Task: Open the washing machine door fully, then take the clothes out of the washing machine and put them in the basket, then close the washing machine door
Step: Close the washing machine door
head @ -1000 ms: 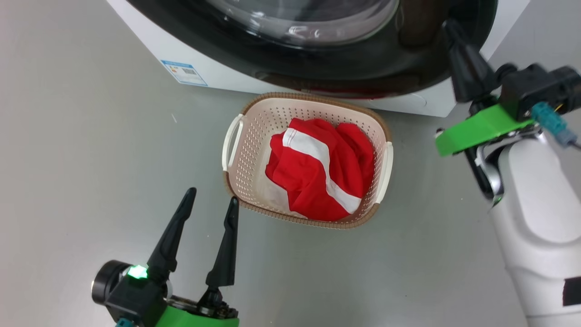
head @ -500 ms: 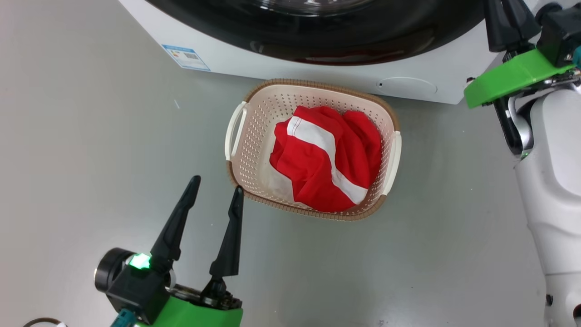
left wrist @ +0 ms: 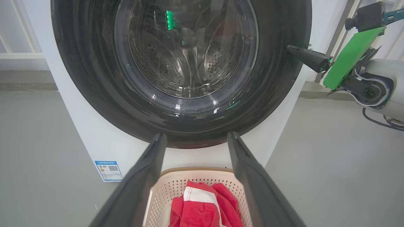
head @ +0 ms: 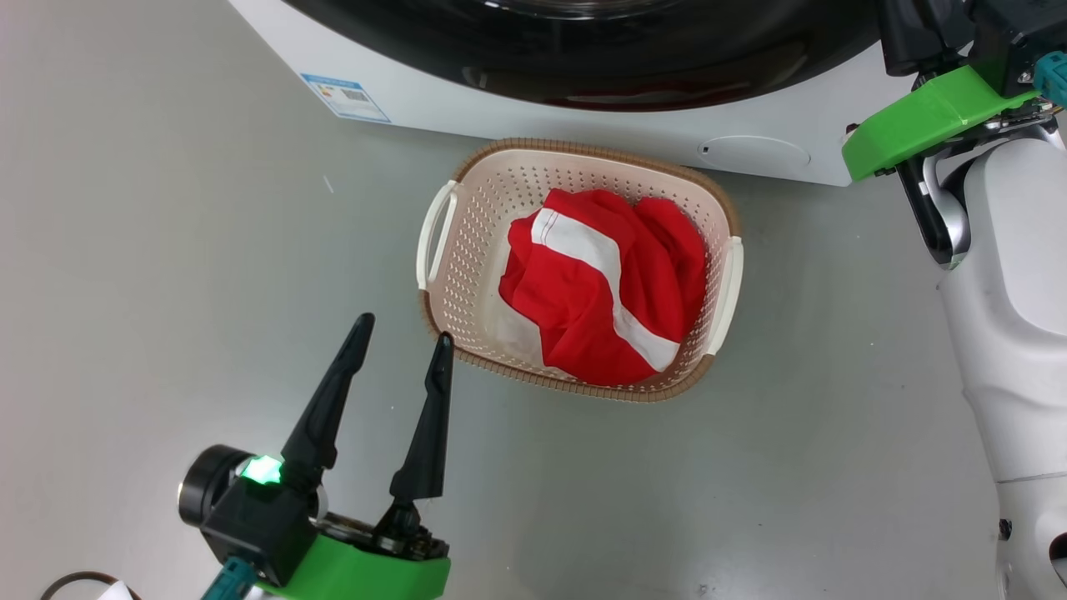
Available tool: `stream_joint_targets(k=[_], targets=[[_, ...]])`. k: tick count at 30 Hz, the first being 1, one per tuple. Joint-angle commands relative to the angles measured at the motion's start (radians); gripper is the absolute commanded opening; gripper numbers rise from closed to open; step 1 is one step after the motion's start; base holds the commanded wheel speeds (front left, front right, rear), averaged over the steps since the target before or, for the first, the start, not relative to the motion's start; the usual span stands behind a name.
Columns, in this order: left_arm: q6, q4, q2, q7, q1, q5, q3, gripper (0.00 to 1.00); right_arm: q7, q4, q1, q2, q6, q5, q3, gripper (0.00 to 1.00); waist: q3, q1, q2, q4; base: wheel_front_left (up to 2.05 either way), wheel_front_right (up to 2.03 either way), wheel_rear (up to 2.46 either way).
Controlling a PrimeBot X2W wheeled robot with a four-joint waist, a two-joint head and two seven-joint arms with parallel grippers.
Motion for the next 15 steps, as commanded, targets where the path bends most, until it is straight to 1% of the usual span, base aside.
stream_joint_targets(k=[1, 9, 10, 11, 12, 13, 14, 15], targets=[[-0.001, -0.019, 0.009, -0.007, -0.011, 0.003, 0.029, 1.00, 0.002, -0.026, -0.049, -0.001, -0.011, -0.002, -0.010, 0.00, -0.005, 0.0000, -0.0001, -0.004, 0.00, 0.00, 0.00], [0.008, -0.015, 0.009, -0.007, -0.009, -0.005, 0.033, 1.00, 0.002, -0.041, 0.001, 0.019, -0.011, 0.011, 0.010, 0.00, -0.023, 0.0000, -0.0001, -0.028, 0.00, 0.00, 0.00], [0.010, -0.014, 0.009, -0.007, -0.008, -0.007, 0.035, 1.00, 0.002, -0.046, 0.008, 0.023, -0.011, 0.014, 0.013, 0.01, -0.025, 0.0000, -0.0001, -0.034, 0.00, 0.00, 0.00], [0.013, -0.013, 0.009, -0.007, -0.007, -0.009, 0.036, 1.00, 0.002, -0.051, 0.016, 0.026, -0.011, 0.016, 0.016, 0.11, -0.027, 0.0000, -0.0001, -0.039, 0.00, 0.00, 0.00], [0.015, -0.012, 0.009, -0.007, -0.007, -0.011, 0.038, 1.00, 0.002, -0.056, 0.025, 0.030, -0.011, 0.019, 0.019, 0.18, -0.029, 0.0000, -0.0001, -0.044, 0.00, 0.00, 0.00], [0.018, -0.010, 0.009, -0.007, -0.007, -0.012, 0.039, 1.00, 0.002, -0.062, 0.036, 0.034, -0.011, 0.021, 0.023, 0.27, -0.032, 0.0000, -0.0001, -0.048, 0.00, 0.00, 0.00], [0.018, -0.010, 0.009, -0.007, -0.007, -0.012, 0.039, 1.00, 0.002, -0.062, 0.036, 0.034, -0.011, 0.021, 0.023, 0.27, -0.032, 0.0000, -0.0001, -0.048, 0.00, 0.00, 0.00], [0.023, -0.007, 0.009, -0.007, -0.006, -0.013, 0.042, 1.00, 0.002, -0.069, 0.047, 0.037, -0.011, 0.023, 0.026, 0.37, -0.035, 0.0000, -0.0001, -0.053, 0.00, 0.00, 0.00]])
